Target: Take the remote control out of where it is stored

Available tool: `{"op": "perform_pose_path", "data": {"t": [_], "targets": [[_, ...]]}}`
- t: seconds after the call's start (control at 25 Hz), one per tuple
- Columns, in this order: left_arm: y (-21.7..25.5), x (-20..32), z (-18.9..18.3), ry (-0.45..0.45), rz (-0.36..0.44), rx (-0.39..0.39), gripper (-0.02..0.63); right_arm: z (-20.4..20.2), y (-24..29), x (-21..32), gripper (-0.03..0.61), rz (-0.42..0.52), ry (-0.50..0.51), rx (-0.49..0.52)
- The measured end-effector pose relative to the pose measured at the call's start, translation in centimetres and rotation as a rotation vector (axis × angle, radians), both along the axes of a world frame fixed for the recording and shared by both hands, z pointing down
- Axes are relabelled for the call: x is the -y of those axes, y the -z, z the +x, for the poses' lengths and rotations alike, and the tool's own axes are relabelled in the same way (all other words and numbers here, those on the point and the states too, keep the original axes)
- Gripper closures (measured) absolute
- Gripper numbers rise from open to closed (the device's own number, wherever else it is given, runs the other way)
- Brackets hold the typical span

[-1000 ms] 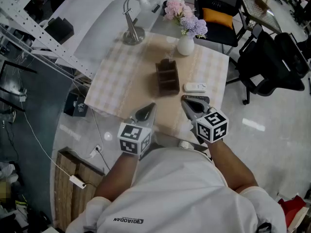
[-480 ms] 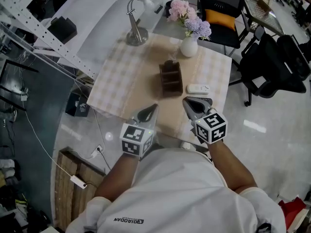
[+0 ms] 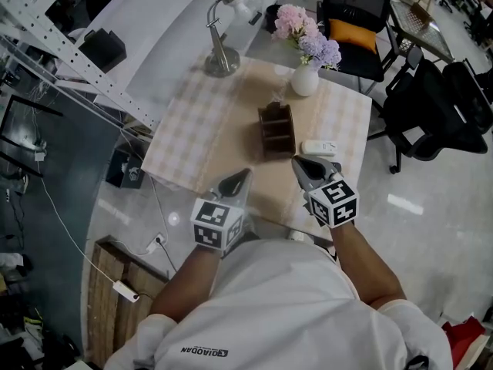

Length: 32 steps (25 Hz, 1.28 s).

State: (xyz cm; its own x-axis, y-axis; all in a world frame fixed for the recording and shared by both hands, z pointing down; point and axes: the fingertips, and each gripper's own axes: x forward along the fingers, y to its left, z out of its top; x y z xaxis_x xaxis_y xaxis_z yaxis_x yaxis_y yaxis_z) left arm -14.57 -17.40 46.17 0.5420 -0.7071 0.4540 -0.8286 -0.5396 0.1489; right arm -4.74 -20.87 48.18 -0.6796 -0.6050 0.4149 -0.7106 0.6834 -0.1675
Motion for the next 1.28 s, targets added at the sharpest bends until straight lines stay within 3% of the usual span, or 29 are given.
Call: {"op": "perform_pose_path", "data": {"t": [0.4, 0.88, 1.08, 1.28], "targets": [[-0.7, 2.1, -2.3, 0.013, -0.025, 0.014, 0.611, -1.4, -1.1, 4.6, 0.552, 0.072, 0.021, -0.170], [-1.6, 3.7, -3.6, -0.025, -0.046, 0.019, 0.611, -2.8, -3.3, 12.0, 0.471, 0.141, 0.072, -0.425], [-1.7, 4.6, -4.8, -0.013, -0.049, 0.021, 0.611, -4.0, -3.8, 14.4, 0.439, 0.212, 0.162, -0.560], [-2.0, 5.1, -5.4, -0.001, -0.061, 0.018, 0.611, -5.2, -4.9, 16.2, 0.393, 0.197, 0.255, -0.612]]}}
